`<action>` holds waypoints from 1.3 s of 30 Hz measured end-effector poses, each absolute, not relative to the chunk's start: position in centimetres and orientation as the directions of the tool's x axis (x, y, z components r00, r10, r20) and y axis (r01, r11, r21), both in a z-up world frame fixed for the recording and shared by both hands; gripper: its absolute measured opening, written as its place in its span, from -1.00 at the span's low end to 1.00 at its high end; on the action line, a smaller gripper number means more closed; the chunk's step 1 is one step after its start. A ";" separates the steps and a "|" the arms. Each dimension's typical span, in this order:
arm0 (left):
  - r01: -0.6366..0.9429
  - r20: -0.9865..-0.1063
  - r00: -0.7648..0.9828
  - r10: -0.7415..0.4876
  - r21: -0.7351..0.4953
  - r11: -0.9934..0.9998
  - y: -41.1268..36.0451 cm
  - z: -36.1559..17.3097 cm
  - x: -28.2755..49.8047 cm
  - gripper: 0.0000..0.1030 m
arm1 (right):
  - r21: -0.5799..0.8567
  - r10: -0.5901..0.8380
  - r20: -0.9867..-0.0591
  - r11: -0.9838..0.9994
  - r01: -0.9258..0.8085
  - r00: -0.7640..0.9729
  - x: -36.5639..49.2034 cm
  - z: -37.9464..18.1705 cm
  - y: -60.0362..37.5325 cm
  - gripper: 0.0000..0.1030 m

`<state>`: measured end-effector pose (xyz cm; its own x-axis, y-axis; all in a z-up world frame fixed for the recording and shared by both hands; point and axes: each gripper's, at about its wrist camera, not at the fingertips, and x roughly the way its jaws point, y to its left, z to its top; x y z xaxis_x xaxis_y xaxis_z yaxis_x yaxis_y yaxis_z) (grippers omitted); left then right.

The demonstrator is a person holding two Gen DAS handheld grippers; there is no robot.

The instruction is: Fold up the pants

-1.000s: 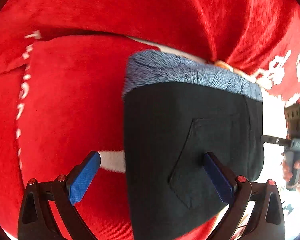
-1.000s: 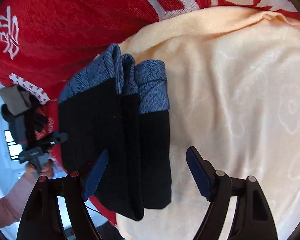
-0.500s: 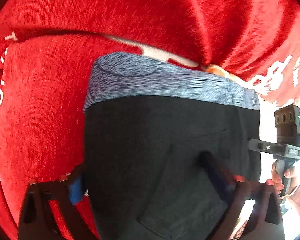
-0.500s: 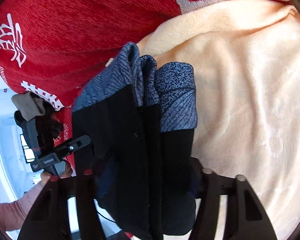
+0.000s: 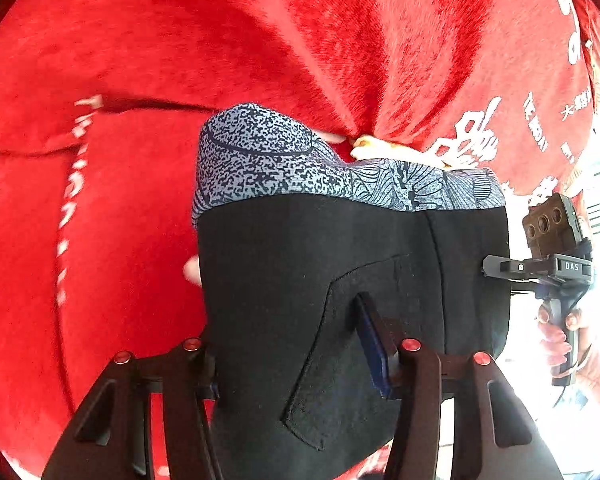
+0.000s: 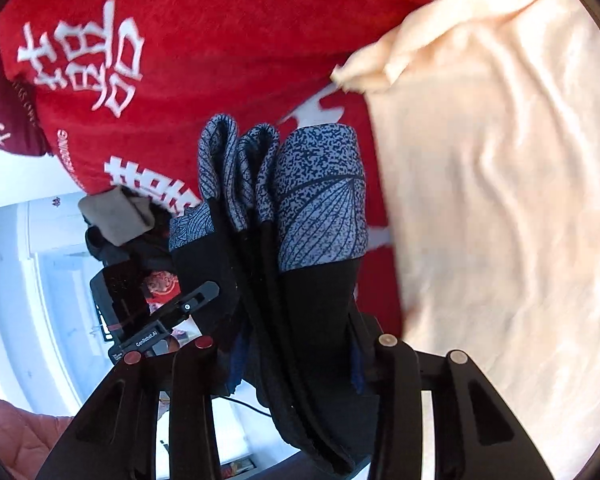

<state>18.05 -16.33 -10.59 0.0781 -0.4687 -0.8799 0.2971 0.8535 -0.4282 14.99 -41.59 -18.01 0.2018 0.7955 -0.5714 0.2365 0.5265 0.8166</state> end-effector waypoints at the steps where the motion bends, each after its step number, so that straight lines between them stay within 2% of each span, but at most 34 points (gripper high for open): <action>1: 0.295 -0.884 0.078 -0.460 -0.421 0.858 -15.5 -10.4 17.5 0.05 | 0.817 0.798 -0.571 0.528 0.231 0.195 14.4 -17.9 -40.3 -0.15; 7: 0.229 -0.914 0.056 -0.402 -0.380 0.896 -10.1 -12.0 14.8 0.06 | 0.826 0.817 -0.549 0.499 0.261 0.177 12.1 -20.2 -33.7 -0.15; 10: 0.220 -0.939 0.067 -0.337 -0.315 0.923 -7.9 -14.2 13.9 0.21 | 0.814 0.813 -0.561 0.508 0.280 0.158 11.5 -22.0 -31.6 -0.15; 11: 0.212 -0.950 0.066 -0.304 -0.284 0.935 -6.8 -15.0 13.6 0.25 | 0.792 0.793 -0.593 0.541 0.283 0.140 11.4 -22.6 -30.8 -0.15; 12: 0.201 -0.962 0.067 -0.264 -0.246 0.948 -6.0 -15.9 13.6 0.35 | 0.770 0.770 -0.623 0.573 0.279 0.137 11.3 -22.7 -30.5 -0.15; 13: 0.189 -0.963 0.091 -0.252 -0.232 0.954 -4.8 -16.4 13.5 0.69 | 0.753 0.750 -0.647 0.597 0.277 0.141 11.2 -22.8 -30.4 -0.14; 14: 0.171 -0.967 0.111 -0.231 -0.210 0.963 -4.2 -16.7 13.7 0.91 | 0.745 0.742 -0.655 0.601 0.289 0.145 11.2 -22.8 -30.5 -0.12; 16: 0.146 -0.968 0.115 -0.223 -0.206 0.968 -3.5 -16.7 13.8 0.93 | 0.694 0.694 -0.707 0.644 0.322 0.136 10.9 -22.4 -30.6 0.01; 22: 0.133 -0.978 0.177 -0.112 -0.089 0.987 -3.2 -14.2 13.1 0.92 | 0.469 0.459 -0.883 0.841 0.269 0.103 9.4 -18.6 -30.8 0.01; 23: 0.129 -0.975 0.192 -0.110 -0.086 0.988 -3.3 -13.5 13.2 0.92 | 0.454 0.437 -0.891 0.852 0.260 0.124 9.4 -17.6 -30.6 -0.01; 25: 0.139 -0.962 0.235 -0.137 -0.106 0.985 -3.4 -11.4 13.1 0.92 | 0.461 0.424 -0.884 0.861 0.216 0.197 9.5 -15.5 -30.3 -0.54; 29: 0.221 -0.931 0.295 -0.216 -0.153 0.963 -5.8 -9.4 13.7 0.92 | 0.453 0.414 -0.878 0.880 0.140 0.239 12.3 -13.8 -27.4 -0.54; 33: 0.258 -0.939 0.261 -0.222 -0.154 0.954 -8.2 -12.2 14.6 0.92 | 0.408 0.385 -0.907 0.903 0.136 0.168 14.2 -17.1 -25.1 -0.55; 36: 0.220 -0.969 0.198 -0.149 -0.104 0.970 -8.0 -16.1 14.6 0.93 | 0.384 0.362 -0.921 0.908 0.166 0.145 13.6 -19.7 -26.1 -0.59; 39: 0.143 -0.966 0.151 -0.212 -0.191 0.971 -6.1 -17.7 15.0 1.00 | 0.431 0.405 -0.901 0.880 0.201 0.156 13.7 -19.9 -26.9 -0.59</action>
<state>14.97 -6.11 -17.69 0.1514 -0.2118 -0.9655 0.1426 0.9712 -0.1907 13.74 -26.85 -19.91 0.1561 0.4051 -0.9009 0.2013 0.8799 0.4305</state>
